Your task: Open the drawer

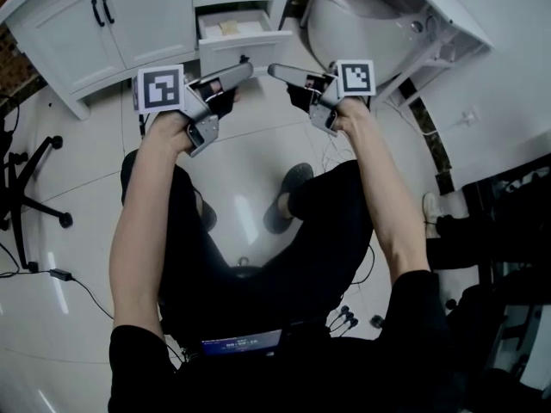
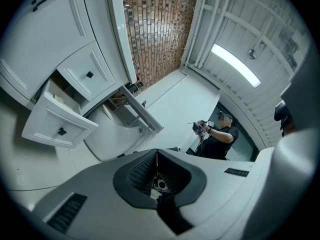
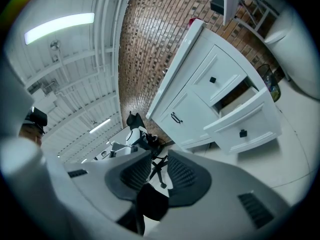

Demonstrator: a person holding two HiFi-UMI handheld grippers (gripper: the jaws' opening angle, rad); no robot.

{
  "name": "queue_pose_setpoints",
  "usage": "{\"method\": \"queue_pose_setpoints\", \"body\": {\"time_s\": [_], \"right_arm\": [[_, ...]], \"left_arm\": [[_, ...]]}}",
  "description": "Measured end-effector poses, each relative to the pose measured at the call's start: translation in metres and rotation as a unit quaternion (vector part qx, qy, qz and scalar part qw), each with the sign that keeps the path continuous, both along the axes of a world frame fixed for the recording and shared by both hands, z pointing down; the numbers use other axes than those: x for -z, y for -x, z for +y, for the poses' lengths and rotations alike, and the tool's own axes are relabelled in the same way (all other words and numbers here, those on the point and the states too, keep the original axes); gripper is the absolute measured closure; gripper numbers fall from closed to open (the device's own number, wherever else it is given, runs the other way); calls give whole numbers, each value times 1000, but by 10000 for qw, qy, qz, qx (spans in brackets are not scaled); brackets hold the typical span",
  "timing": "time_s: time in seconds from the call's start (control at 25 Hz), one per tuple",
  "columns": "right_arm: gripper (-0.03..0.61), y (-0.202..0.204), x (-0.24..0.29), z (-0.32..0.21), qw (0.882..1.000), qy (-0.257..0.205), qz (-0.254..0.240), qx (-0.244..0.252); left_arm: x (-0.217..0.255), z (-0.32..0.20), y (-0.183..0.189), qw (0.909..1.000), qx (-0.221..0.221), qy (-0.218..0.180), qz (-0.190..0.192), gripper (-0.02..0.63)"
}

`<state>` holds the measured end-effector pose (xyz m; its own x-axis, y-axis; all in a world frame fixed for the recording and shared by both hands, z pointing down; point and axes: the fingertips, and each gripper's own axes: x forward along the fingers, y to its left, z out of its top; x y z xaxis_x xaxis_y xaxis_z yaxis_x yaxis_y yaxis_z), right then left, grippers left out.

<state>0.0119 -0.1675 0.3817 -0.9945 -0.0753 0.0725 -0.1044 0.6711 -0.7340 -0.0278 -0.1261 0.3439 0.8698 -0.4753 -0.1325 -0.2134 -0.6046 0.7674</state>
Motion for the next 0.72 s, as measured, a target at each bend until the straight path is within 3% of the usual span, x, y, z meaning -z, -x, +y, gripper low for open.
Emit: {"method": "queue_pose_setpoints", "body": {"time_s": [0.72], "right_arm": [[460,0,-2,3,9999,-68,88,73]], "left_arm": [[-2,0,1,10000,23,56,-10,623]]}}
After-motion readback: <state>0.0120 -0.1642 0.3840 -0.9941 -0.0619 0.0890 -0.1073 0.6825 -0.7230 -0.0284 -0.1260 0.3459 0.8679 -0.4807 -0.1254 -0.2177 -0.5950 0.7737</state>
